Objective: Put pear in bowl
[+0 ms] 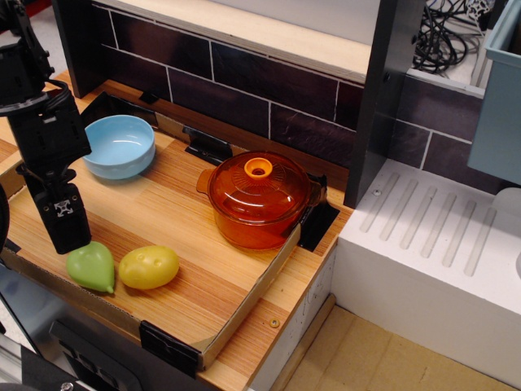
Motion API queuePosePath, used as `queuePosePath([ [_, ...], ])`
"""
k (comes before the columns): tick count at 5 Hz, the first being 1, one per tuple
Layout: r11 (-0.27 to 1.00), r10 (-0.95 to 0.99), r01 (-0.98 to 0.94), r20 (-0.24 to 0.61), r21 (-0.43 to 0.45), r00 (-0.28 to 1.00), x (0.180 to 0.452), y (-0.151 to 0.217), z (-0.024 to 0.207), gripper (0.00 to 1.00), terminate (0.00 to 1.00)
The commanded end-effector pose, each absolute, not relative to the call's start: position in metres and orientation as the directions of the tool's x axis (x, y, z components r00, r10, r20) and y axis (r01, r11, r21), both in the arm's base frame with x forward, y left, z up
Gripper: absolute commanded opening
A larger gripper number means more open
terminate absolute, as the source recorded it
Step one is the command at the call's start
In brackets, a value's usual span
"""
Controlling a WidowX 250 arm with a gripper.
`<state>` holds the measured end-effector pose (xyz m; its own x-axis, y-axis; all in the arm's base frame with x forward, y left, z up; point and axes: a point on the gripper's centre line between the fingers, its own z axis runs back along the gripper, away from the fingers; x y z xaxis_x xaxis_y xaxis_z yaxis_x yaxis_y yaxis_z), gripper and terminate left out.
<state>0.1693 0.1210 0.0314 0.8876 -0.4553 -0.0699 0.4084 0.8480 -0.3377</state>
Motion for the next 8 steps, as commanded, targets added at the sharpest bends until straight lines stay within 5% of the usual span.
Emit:
queuePosePath([
  [1,0.824,-0.493,0.440,-0.068,-0.357,0.868,0.175,0.126,0.025,1.00,0.00],
  [3,0.791,-0.548,0.493,-0.063,-0.362,0.834,0.171,0.119,0.012,1.00,0.00],
  [4,0.798,-0.540,0.479,-0.078,-0.366,0.838,0.162,0.119,0.009,0.00,0.00],
  [5,0.814,-0.516,0.452,-0.095,-0.365,0.851,0.161,0.125,0.011,0.00,0.00],
  [6,0.865,-0.442,0.408,-0.058,-0.291,0.895,0.170,0.144,0.037,0.00,0.00],
  [7,0.924,-0.341,0.347,0.062,-0.164,0.938,0.198,0.166,0.084,0.00,0.00],
  [8,0.960,-0.248,0.262,0.141,-0.093,0.958,0.223,0.178,0.096,0.00,0.00],
])
